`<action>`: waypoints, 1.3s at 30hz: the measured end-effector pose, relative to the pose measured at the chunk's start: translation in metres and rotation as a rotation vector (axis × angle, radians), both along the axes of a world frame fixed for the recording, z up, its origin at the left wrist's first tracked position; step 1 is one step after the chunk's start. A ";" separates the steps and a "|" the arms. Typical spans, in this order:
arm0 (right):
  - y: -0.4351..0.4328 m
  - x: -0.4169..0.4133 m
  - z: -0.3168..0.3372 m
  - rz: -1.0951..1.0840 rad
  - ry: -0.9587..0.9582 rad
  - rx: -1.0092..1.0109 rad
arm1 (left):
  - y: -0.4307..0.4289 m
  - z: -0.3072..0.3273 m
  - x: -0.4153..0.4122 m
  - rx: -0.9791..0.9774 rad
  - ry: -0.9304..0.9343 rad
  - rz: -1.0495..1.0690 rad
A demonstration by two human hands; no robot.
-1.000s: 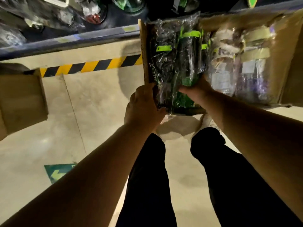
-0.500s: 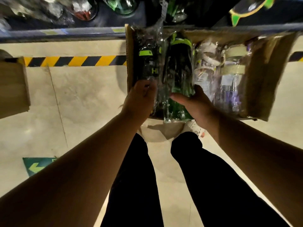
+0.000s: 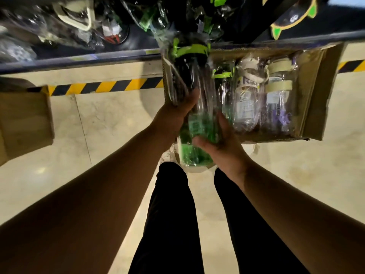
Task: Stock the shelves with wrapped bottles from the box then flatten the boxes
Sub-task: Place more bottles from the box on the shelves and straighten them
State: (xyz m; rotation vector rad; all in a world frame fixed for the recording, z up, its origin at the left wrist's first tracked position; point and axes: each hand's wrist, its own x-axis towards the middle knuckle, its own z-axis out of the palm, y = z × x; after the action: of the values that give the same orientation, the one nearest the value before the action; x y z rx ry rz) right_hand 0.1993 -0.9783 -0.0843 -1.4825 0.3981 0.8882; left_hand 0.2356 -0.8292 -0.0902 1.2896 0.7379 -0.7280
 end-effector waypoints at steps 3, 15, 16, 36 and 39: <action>0.013 0.012 -0.002 0.048 -0.031 -0.062 | 0.023 0.005 0.000 0.032 0.031 0.105; 0.059 0.052 -0.147 0.176 0.239 -0.418 | 0.100 -0.043 -0.032 0.258 0.121 0.194; 0.062 0.052 -0.154 0.181 0.242 -0.409 | 0.102 -0.047 -0.033 0.244 0.116 0.178; 0.053 0.051 -0.039 0.037 0.410 -0.230 | 0.105 0.011 -0.034 0.198 0.095 0.138; 0.052 0.048 0.032 0.046 0.346 -0.153 | 0.105 0.068 -0.032 0.172 0.079 0.171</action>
State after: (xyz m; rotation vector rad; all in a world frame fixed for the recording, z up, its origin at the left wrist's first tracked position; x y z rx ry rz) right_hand 0.2477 -0.9266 -0.0518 -1.4820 0.7017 1.1769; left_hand 0.2039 -0.7240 -0.0223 1.3392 0.9791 -0.5891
